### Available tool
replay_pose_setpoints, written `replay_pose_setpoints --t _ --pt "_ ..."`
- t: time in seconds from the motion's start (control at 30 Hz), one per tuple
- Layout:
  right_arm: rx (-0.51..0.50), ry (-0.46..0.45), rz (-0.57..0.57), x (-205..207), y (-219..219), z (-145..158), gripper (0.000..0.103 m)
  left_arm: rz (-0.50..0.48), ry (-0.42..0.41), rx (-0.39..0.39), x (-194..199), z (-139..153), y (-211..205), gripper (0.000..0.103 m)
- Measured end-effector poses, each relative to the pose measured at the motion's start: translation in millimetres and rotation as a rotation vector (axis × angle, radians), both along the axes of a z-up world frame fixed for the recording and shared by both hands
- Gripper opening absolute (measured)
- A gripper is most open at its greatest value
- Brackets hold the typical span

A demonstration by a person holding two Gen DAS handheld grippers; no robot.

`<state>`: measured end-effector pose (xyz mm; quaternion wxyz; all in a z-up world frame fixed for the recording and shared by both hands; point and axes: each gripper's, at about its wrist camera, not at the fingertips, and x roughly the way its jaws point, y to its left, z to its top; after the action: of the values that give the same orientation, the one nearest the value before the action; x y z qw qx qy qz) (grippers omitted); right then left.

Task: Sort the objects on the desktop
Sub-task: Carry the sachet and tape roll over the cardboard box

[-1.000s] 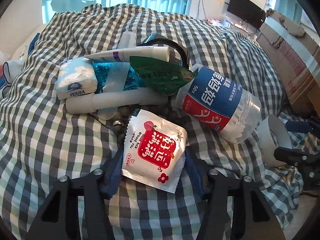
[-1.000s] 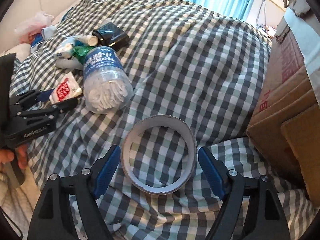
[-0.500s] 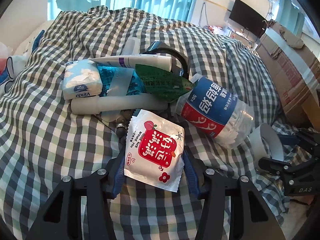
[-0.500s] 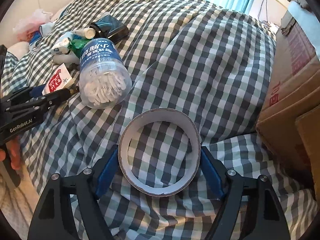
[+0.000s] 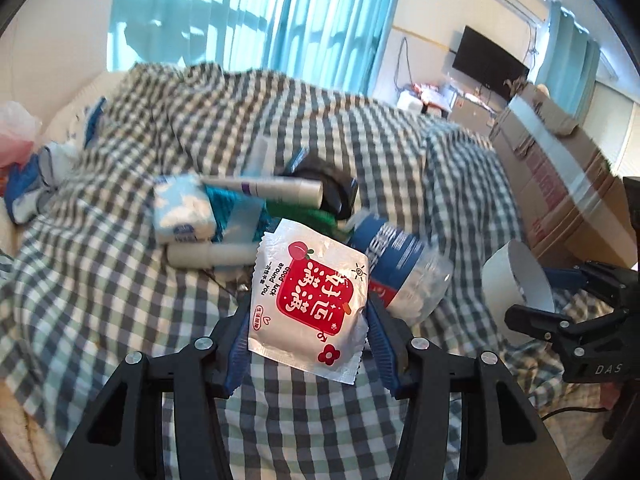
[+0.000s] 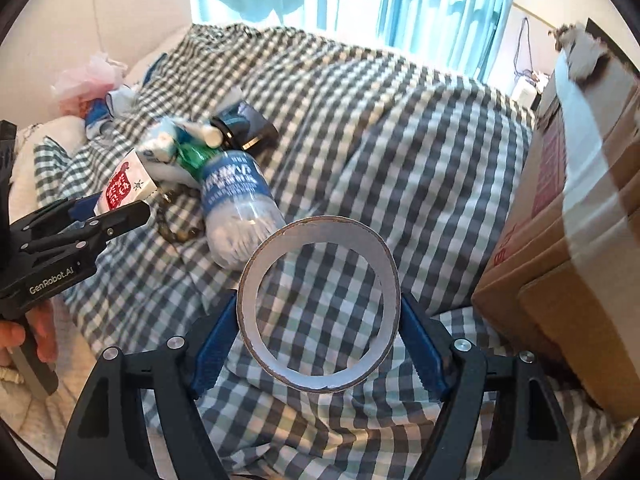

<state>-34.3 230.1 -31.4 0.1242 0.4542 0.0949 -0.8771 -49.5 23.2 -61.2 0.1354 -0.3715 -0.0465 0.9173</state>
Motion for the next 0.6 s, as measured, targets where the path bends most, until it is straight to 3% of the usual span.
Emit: replay_pose_setpoints --t 0.27,0.6 --pt "-0.023 0.104 0.021 10.4 -1.1 38.6 0.077 0.010 0.125 -0.049 22.9 44.8 17.5 0.053" --pt "-0.070 0.275 0.006 36.1 27.0 117.5 0.077 -0.023 0.203 -0.040 40.1 98.4 49.1 0.053"
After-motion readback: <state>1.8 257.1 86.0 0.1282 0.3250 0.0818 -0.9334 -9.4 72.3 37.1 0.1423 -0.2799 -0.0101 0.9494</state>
